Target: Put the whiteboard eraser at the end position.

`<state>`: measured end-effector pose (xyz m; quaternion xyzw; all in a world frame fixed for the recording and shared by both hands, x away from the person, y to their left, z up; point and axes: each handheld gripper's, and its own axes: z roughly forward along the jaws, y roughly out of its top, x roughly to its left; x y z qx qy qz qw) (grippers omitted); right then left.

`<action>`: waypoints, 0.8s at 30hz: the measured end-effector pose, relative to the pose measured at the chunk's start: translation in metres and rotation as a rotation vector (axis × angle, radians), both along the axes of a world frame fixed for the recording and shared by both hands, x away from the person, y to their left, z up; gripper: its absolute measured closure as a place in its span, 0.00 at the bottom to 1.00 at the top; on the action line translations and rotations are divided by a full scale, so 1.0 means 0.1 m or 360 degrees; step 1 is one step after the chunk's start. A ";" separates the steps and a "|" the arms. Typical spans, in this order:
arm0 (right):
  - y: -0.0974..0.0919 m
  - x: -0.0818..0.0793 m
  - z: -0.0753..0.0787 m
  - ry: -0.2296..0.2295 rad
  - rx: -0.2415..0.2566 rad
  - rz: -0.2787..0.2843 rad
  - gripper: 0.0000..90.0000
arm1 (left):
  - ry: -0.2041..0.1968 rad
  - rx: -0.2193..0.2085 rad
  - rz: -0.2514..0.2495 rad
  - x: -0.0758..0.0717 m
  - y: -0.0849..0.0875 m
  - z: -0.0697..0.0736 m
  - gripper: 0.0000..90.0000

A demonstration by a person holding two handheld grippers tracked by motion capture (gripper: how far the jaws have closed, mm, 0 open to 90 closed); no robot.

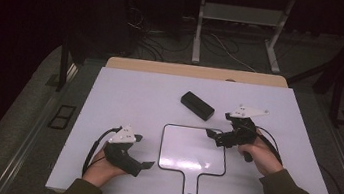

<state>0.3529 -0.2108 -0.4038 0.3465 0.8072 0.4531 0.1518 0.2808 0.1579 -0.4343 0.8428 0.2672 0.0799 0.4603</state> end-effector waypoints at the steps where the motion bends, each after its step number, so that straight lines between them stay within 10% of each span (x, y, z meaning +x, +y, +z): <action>1: -0.01 -0.02 -0.01 0.0007 0.0008 -0.0007 0.02 | 0.0002 -0.0005 0.0002 0.00 0.00 0.00 0.00; 24: -0.38 -0.49 -0.18 -0.0023 0.0040 -0.0075 0.02 | -0.0013 -0.0008 -0.0001 -0.01 0.00 0.02 0.00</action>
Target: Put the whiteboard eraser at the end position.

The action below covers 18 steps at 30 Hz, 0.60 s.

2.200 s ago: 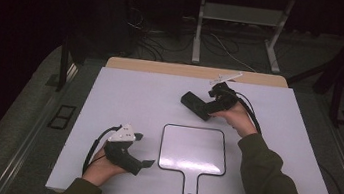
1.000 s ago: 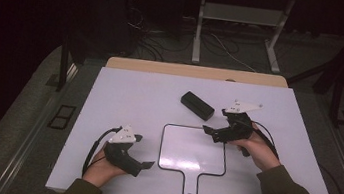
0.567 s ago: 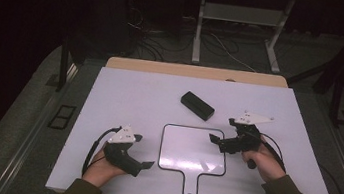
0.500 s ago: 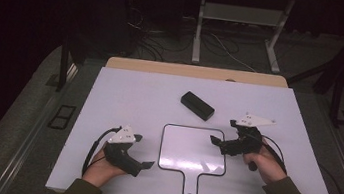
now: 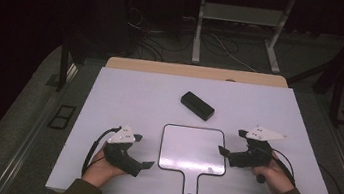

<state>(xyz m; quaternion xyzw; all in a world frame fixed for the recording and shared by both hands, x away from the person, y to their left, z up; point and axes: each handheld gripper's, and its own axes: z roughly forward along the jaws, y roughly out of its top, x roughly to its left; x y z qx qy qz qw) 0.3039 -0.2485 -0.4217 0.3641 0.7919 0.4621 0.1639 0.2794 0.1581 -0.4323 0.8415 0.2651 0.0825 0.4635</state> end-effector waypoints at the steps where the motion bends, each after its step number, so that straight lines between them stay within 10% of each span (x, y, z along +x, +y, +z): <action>1: -0.01 -0.01 -0.01 0.0001 0.0000 -0.0003 0.02 | -0.0001 0.0000 -0.0001 0.00 0.00 0.00 0.00; 18: -0.25 -0.28 -0.17 0.0016 -0.0058 -0.0027 0.02 | 0.0000 0.0003 -0.0004 -0.01 0.00 0.00 0.00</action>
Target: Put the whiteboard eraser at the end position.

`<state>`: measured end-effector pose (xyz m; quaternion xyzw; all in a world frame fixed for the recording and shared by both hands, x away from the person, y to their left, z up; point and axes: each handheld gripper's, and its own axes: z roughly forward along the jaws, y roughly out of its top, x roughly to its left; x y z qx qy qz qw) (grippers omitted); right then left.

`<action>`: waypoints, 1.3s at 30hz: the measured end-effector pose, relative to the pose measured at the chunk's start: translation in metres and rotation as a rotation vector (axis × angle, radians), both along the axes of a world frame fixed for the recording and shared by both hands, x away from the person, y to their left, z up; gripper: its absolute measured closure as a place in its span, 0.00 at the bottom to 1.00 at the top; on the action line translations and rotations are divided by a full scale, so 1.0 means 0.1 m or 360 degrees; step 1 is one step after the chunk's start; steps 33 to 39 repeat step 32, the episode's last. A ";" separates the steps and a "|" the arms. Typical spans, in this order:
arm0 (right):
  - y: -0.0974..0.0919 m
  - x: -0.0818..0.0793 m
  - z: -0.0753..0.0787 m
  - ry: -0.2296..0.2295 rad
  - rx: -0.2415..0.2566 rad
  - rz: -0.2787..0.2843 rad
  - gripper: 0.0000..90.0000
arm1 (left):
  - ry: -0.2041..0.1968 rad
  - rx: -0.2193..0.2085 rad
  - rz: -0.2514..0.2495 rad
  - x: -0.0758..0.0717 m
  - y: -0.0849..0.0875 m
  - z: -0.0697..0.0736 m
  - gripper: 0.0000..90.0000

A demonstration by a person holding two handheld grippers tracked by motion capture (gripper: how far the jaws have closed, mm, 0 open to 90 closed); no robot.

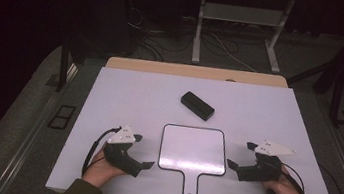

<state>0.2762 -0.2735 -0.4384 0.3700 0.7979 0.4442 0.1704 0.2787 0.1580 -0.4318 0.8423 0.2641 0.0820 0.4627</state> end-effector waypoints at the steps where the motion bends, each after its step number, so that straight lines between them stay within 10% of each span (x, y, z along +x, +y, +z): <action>1: -0.01 -0.01 0.00 0.0006 0.0004 -0.0003 0.02 | 0.0001 -0.0001 -0.0001 0.00 0.00 0.00 0.00; 39: -0.25 -0.18 -0.08 0.0007 0.0009 -0.0035 0.02 | 0.0000 0.0006 0.0014 -0.01 0.01 -0.01 0.00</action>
